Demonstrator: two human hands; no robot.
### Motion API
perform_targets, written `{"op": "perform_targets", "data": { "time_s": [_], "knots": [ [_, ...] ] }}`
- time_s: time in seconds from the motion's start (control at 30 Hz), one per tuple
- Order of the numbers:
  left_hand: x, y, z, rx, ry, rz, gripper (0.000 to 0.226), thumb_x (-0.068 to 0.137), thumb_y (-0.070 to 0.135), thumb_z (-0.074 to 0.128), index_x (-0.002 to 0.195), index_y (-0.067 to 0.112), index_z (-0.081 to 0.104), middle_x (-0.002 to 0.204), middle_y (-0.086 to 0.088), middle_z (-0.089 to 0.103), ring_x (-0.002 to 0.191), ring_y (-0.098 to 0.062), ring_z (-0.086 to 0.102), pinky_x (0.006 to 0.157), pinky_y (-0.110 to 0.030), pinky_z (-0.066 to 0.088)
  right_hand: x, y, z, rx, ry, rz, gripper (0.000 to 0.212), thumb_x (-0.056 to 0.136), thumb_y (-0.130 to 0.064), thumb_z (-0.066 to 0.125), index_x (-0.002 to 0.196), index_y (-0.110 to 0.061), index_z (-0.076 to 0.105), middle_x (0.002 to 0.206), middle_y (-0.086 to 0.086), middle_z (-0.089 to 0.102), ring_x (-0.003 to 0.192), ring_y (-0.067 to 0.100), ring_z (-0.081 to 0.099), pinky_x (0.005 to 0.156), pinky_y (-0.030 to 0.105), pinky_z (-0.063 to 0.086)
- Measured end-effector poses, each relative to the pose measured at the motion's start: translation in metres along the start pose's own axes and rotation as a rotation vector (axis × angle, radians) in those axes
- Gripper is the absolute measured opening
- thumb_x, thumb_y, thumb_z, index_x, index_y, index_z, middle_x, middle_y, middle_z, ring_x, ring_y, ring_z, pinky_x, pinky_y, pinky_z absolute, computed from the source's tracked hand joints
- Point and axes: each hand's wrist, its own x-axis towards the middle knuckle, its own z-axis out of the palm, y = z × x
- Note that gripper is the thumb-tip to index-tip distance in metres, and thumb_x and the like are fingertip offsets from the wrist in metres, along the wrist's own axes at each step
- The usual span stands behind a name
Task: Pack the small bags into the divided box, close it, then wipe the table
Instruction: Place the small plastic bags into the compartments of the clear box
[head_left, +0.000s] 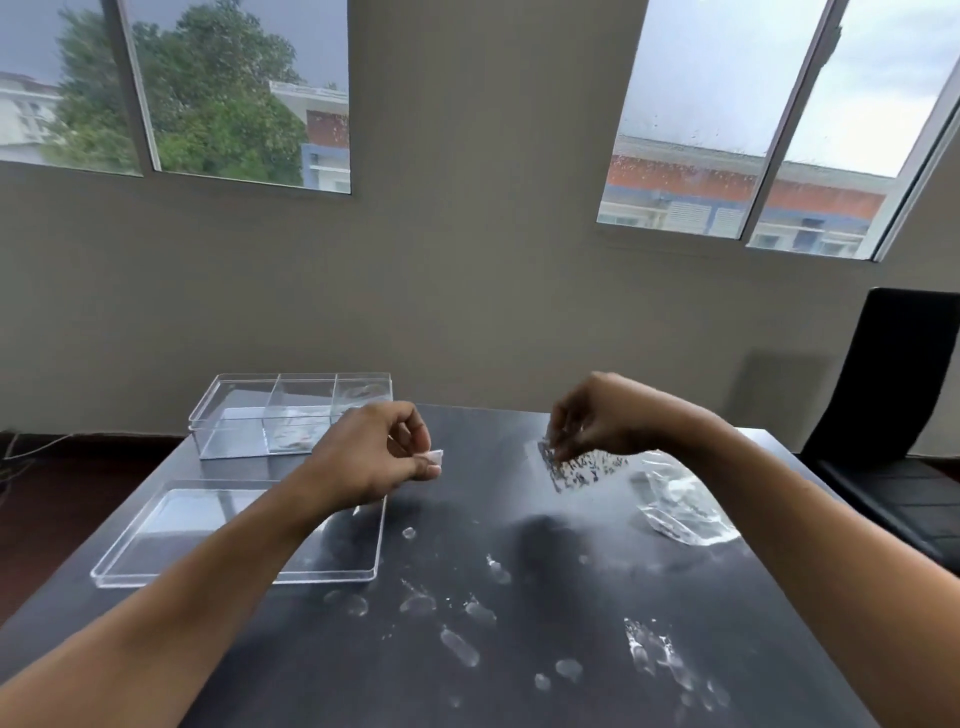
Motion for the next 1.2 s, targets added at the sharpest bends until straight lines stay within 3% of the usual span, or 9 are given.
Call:
{"op": "perform_targets", "data": {
  "time_s": [0.17, 0.27, 0.37, 0.5, 0.63, 0.77, 0.87, 1.0, 1.2],
  "knots": [
    [0.002, -0.006, -0.037, -0.217, 0.124, 0.013, 0.039, 0.060, 0.025, 0.098, 0.083, 0.019, 0.067, 0.077, -0.005, 0.075, 0.068, -0.017, 0.073, 0.070, -0.038, 0.060, 0.035, -0.050, -0.011, 0.160, 0.239, -0.062, 0.019, 0.085, -0.011, 0.074, 0.077, -0.027, 0.078, 0.074, -0.011, 0.079, 0.070, 0.002, 0.070, 0.070, 0.024, 0.052],
    [0.004, -0.020, -0.060, -0.080, 0.340, 0.081, 0.043, 0.060, 0.021, 0.098, 0.088, 0.021, 0.065, 0.075, 0.004, 0.072, 0.065, -0.007, 0.070, 0.064, -0.010, 0.051, 0.059, -0.083, -0.007, 0.249, 0.431, -0.018, 0.005, 0.087, -0.037, 0.078, 0.083, -0.034, 0.079, 0.073, -0.016, 0.073, 0.089, 0.009, 0.064, 0.087, 0.029, 0.045],
    [0.005, -0.041, -0.084, -0.011, 0.529, 0.059, 0.046, 0.059, 0.018, 0.098, 0.090, 0.021, 0.064, 0.076, 0.008, 0.071, 0.068, -0.004, 0.069, 0.062, -0.004, 0.046, 0.089, -0.112, 0.005, 0.422, 0.503, 0.028, 0.006, 0.079, -0.056, 0.075, 0.080, -0.051, 0.078, 0.079, -0.020, 0.076, 0.110, 0.018, 0.065, 0.106, 0.045, 0.045],
    [0.003, -0.065, -0.107, 0.024, 0.615, 0.020, 0.045, 0.062, 0.026, 0.096, 0.095, 0.023, 0.065, 0.077, 0.011, 0.072, 0.068, 0.008, 0.068, 0.064, -0.001, 0.045, 0.115, -0.142, 0.019, 0.769, 0.392, -0.021, 0.006, 0.086, -0.030, 0.082, 0.090, -0.025, 0.083, 0.088, -0.002, 0.081, 0.086, 0.017, 0.076, 0.074, 0.026, 0.060],
    [0.003, -0.078, -0.113, 0.109, 0.589, 0.015, 0.022, 0.078, 0.035, 0.085, 0.097, 0.029, 0.075, 0.082, 0.013, 0.077, 0.078, 0.000, 0.072, 0.080, -0.029, 0.059, 0.134, -0.166, 0.037, 0.830, 0.310, -0.027, 0.006, 0.087, -0.011, 0.081, 0.090, -0.016, 0.081, 0.079, -0.001, 0.076, 0.066, 0.004, 0.068, 0.058, 0.012, 0.051],
    [0.003, -0.084, -0.111, 0.160, 0.612, 0.023, 0.017, 0.089, 0.044, 0.070, 0.105, 0.041, 0.074, 0.089, 0.018, 0.078, 0.086, -0.009, 0.073, 0.090, -0.046, 0.056, 0.153, -0.182, 0.052, 0.857, 0.267, -0.001, 0.010, 0.084, -0.006, 0.082, 0.078, -0.014, 0.079, 0.073, 0.003, 0.076, 0.057, 0.008, 0.065, 0.059, 0.022, 0.053],
    [0.005, -0.091, -0.112, 0.184, 0.641, -0.020, 0.016, 0.092, 0.042, 0.066, 0.107, 0.039, 0.073, 0.087, 0.011, 0.078, 0.085, -0.019, 0.072, 0.089, -0.049, 0.054, 0.163, -0.188, 0.062, 0.864, 0.284, 0.033, 0.006, 0.079, -0.014, 0.084, 0.074, -0.016, 0.082, 0.077, 0.002, 0.080, 0.079, 0.018, 0.076, 0.083, 0.035, 0.063],
    [0.005, -0.099, -0.114, 0.263, 0.612, -0.088, 0.012, 0.095, 0.037, 0.067, 0.103, 0.036, 0.076, 0.084, 0.014, 0.073, 0.082, -0.017, 0.067, 0.089, -0.046, 0.053, 0.172, -0.190, 0.078, 0.827, 0.279, 0.106, 0.003, 0.064, -0.037, 0.085, 0.063, -0.036, 0.082, 0.071, -0.009, 0.079, 0.092, 0.018, 0.075, 0.108, 0.048, 0.049],
    [0.007, -0.110, -0.114, 0.383, 0.551, -0.163, 0.013, 0.097, 0.038, 0.063, 0.096, 0.034, 0.075, 0.088, 0.011, 0.072, 0.092, -0.018, 0.065, 0.090, -0.040, 0.044, 0.179, -0.188, 0.099, 0.712, 0.219, 0.137, 0.020, 0.072, -0.028, 0.090, 0.056, -0.024, 0.079, 0.065, -0.008, 0.078, 0.084, 0.016, 0.076, 0.099, 0.047, 0.055]
  ]
}}
